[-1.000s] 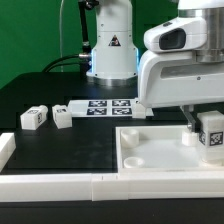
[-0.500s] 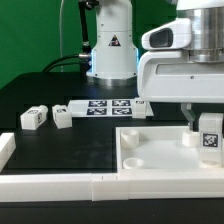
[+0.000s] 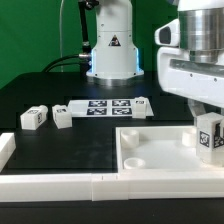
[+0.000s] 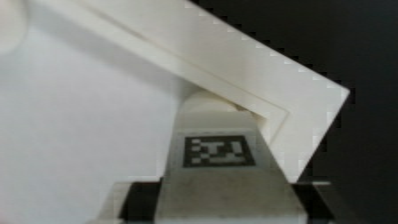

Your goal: Assemble one leg

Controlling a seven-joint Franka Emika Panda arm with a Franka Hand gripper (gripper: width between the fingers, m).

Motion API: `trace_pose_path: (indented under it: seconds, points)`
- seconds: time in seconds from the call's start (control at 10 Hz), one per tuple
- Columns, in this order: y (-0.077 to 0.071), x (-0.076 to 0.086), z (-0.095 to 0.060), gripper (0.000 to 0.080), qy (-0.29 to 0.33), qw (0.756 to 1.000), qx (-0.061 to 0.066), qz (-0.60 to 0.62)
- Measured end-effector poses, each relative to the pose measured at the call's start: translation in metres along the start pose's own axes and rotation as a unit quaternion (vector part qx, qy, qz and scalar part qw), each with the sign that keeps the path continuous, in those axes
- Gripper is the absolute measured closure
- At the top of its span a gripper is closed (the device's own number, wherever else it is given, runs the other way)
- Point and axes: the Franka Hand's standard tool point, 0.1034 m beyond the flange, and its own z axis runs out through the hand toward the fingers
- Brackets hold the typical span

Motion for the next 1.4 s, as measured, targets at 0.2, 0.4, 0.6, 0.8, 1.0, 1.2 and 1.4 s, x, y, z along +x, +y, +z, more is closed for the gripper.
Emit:
trace_pose_path:
  seconds: [0.2,0.4,0.6,0.8,1.0,1.2,1.4]
  points:
    - [-0.0009,-0.0008,0.0006,0.0508,0.001,0.997,0.002,0.078]
    - [-0.0014,-0.0011,0.0006,0.0508,-0.007,0.990,0.004,0.141]
    - [-0.0014,-0.0013,0.0007,0.0314,-0.007,0.993,0.004,0.117]
    - [-0.0015,-0.0009,0.0005,0.0186,-0.007,0.996,0.004,0.087]
    - [-0.0014,-0.0009,0.0005,0.0157,-0.006,0.999,0.004,-0.037]
    - [-0.0016,-0.0037,0.0005,0.0152,-0.007,0.985,0.004,-0.174]
    - [0.0006,-0.0040,0.0008,0.0150,-0.012,0.945,-0.003,-0.326]
